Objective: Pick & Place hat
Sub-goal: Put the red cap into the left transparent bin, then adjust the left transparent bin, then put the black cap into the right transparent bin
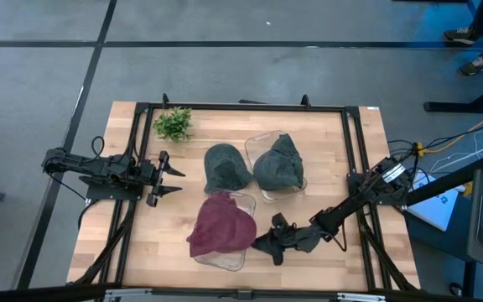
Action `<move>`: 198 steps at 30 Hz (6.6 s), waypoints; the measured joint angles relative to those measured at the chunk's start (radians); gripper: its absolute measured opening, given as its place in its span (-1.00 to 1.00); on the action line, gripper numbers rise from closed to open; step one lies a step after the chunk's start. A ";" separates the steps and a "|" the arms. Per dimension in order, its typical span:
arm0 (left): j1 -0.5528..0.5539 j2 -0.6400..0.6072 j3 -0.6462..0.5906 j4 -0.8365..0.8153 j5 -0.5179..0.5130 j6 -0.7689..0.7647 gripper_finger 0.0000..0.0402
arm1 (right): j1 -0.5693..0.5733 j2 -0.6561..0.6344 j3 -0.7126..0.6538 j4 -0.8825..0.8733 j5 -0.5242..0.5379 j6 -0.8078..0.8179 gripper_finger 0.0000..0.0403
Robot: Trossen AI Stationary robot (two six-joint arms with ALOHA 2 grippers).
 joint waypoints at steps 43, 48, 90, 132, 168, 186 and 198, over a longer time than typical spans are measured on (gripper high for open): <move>0.000 0.000 0.000 0.000 0.000 0.000 0.04 | -0.231 -0.241 0.120 -0.645 -0.405 -0.420 -0.99; 0.000 0.000 0.000 0.000 0.000 0.000 0.03 | -0.257 -0.166 0.120 -0.493 -0.456 -0.420 -0.99; 0.000 0.000 0.000 0.000 0.000 0.000 0.03 | -0.281 -0.197 0.146 -0.442 -0.591 -0.358 -0.97; 0.000 0.000 0.000 0.000 0.000 0.000 0.04 | -0.197 -0.140 0.212 -0.881 -0.388 -0.619 -0.96; 0.000 0.005 0.000 0.000 0.000 0.000 0.03 | -0.231 0.093 0.666 -1.029 -0.408 -0.831 -0.96; 0.000 0.004 0.000 0.000 0.000 0.000 0.03 | -0.170 -0.359 -0.008 -0.676 -0.618 -0.749 -0.96; 0.000 0.005 0.000 0.000 0.000 0.000 0.03 | -0.164 -0.730 -0.433 -0.388 -0.614 -0.806 -0.96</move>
